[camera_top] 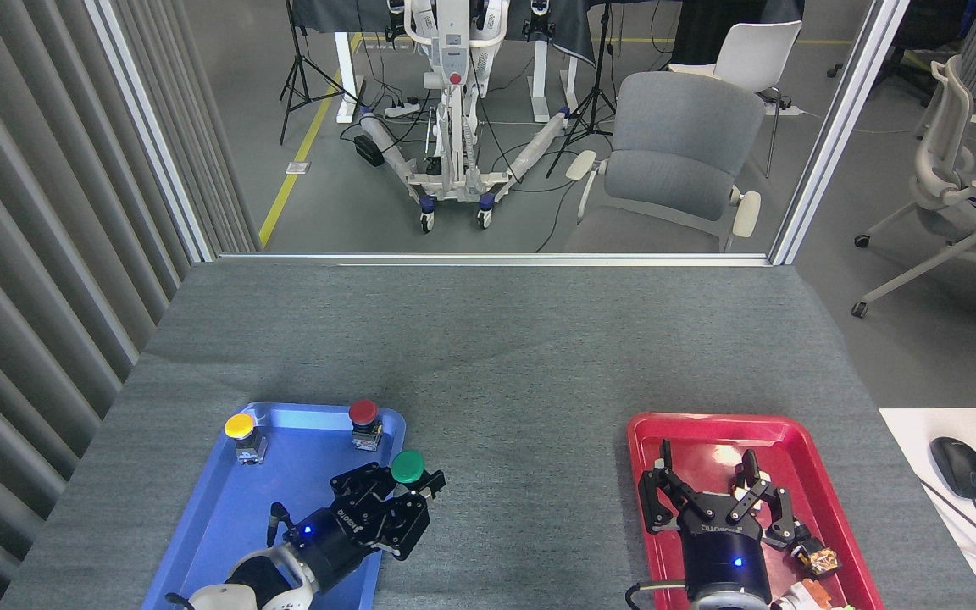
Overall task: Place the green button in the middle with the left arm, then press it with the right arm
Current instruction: 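Carry the green button off the tray toward the table middle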
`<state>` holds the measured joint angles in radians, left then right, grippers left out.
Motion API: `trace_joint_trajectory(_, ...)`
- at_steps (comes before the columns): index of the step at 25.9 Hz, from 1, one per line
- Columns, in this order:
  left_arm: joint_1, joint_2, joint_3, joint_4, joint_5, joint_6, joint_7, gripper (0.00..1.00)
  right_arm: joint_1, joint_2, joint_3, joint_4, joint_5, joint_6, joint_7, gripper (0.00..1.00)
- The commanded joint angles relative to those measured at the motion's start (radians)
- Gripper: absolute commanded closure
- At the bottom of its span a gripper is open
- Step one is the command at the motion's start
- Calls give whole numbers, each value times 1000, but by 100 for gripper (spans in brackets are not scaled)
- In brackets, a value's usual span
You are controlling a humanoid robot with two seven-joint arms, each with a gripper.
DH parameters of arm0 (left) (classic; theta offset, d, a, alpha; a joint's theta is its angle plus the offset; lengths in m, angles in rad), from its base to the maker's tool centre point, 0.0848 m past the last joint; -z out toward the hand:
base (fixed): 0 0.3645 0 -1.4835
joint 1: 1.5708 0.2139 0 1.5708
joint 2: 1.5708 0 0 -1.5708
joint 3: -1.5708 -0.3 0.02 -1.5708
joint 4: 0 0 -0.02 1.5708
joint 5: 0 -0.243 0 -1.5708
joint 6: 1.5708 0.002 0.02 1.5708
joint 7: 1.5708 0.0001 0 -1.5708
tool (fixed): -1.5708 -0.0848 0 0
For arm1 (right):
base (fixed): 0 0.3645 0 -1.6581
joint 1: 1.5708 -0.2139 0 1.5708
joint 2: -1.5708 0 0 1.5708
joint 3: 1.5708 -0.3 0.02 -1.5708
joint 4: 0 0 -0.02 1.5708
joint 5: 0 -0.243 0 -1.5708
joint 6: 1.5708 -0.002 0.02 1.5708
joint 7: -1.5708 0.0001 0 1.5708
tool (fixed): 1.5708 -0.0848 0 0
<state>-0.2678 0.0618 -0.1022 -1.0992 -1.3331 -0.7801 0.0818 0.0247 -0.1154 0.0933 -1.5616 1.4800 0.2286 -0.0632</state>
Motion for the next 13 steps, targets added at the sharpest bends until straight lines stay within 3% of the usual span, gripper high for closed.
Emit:
trace_joint_trajectory(1,-18,-71,-37,2,-3,25,-60,100,0,-3,-3,0,-30,1,0,0)
trace_joint_trajectory(4,-51,-97,-51,32,-51,81,-89,100,0,-3,-4,0,-32,3,0,0)
trace_joint_trajectory(9,-80,-175,-91,107,-81,260,-85,100,0,-4,-9,0,-21,3,2,0)
trace_joint_trajectory(13,-125,-197,-105,180,-81,309,-79,100,6,-9,-6,0,-15,0,2,0)
